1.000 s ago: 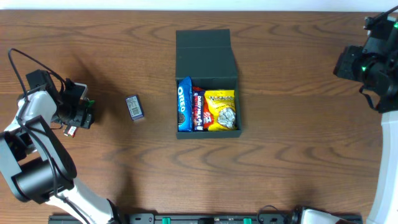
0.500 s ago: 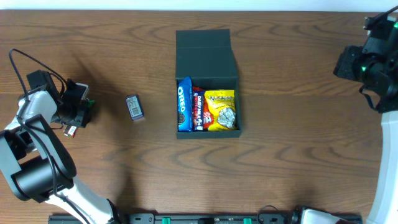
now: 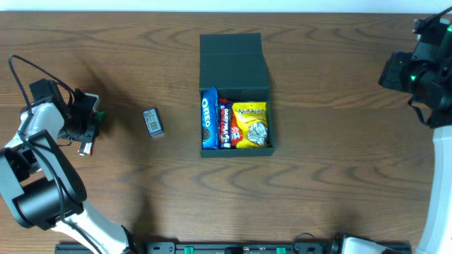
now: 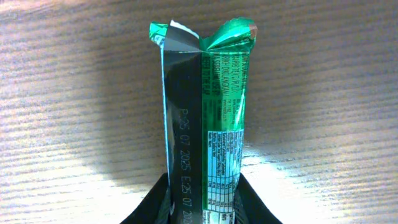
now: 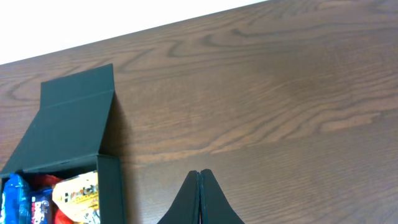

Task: Pack container
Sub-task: 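Grasp the green mint bar on the table with the left gripper, then carry the green bar into the box and release it upright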

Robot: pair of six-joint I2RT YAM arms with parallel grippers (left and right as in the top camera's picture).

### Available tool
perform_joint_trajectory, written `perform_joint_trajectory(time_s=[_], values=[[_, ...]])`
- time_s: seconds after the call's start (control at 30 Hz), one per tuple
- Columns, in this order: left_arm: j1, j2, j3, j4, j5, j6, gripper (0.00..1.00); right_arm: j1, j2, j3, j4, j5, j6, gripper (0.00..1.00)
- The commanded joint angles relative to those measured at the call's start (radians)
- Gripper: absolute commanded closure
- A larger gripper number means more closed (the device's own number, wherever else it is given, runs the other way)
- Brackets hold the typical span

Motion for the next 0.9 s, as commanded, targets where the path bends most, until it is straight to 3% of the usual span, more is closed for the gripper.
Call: perform_joint_trajectory(time_s=[0.0,0.23,0.4,0.63,0.87], values=[[0.005,0.034,-0.005,0.0,-0.004,-0.08,0.94,-0.003,-0.002,0.0,0.0,-0.002,0.006,0.99],[-0.03,0.013,0.063,-0.01,-0.003,-0.433,0.94,-0.003,-0.002,0.001,0.014,-0.002,0.005,0.99],[-0.134,-0.039,0.205,-0.095,-0.004,-0.672,0.94,-0.003,-0.002,0.001,0.037,-0.001,0.005,0.98],[-0.467,-0.053,0.43,-0.212,-0.003,-1.037,0.94,-0.003,-0.003,0.001,0.04,0.0,0.005,0.98],[-0.875,-0.043,0.448,-0.093,-0.089,-1.066,0.94,-0.022,-0.006,0.001,0.02,0.011,0.006,0.98]])
